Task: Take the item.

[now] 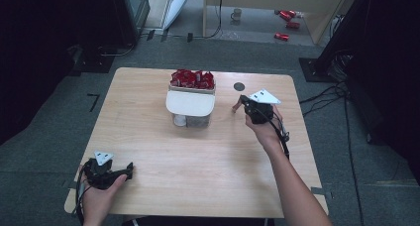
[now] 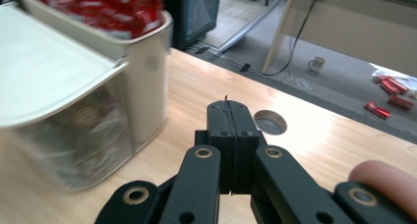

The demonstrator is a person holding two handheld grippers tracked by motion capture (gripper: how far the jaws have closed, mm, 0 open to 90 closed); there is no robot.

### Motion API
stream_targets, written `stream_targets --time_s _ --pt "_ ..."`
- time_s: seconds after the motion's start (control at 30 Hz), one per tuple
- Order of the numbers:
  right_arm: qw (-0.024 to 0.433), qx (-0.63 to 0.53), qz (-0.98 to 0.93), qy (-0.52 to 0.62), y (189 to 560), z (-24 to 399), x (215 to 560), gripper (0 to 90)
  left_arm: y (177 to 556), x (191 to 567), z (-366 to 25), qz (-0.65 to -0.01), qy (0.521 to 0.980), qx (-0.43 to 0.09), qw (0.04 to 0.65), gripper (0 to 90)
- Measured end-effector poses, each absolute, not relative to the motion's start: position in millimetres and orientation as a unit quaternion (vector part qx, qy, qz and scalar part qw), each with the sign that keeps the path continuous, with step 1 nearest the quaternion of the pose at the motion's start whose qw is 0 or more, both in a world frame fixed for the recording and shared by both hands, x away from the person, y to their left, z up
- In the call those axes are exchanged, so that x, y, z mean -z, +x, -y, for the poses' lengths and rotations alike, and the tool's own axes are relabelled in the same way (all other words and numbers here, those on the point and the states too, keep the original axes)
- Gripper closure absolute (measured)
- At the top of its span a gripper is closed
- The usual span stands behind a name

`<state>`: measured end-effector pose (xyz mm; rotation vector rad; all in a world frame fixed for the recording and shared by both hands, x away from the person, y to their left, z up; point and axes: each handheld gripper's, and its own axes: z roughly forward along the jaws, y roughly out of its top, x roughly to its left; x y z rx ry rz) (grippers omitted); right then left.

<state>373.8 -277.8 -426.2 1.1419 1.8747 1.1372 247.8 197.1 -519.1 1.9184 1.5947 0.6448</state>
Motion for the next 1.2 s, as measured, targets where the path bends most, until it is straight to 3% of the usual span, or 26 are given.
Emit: stream_targets --time_s 0.47,0.9,0.97,1.07,1.2 --pt "0.298 -0.427 -0.754 0.400 329.3 263.2 472.6 90.0 247.6 519.1 -196.9 -0.595 0.715 -0.241 0.278 0.0" --pt "0.250 -0.406 -0.777 0.411 327.8 268.8 507.0 88.8 247.7 519.1 -196.8 -0.595 0.714 -0.241 0.279 0.0" --pt "0.240 -0.407 -0.778 0.415 329.3 270.5 509.0 83.3 247.6 519.1 -196.9 -0.595 0.714 -0.241 0.279 0.0" --pt "0.211 -0.429 -0.773 0.417 330.8 273.6 508.7 63.6 247.6 519.1 -196.9 -0.595 0.714 -0.241 0.279 0.0" --pt "0.208 -0.428 -0.773 0.420 328.7 275.4 505.3 43.3 247.7 519.1 -196.9 -0.595 0.714 -0.241 0.279 0.0"
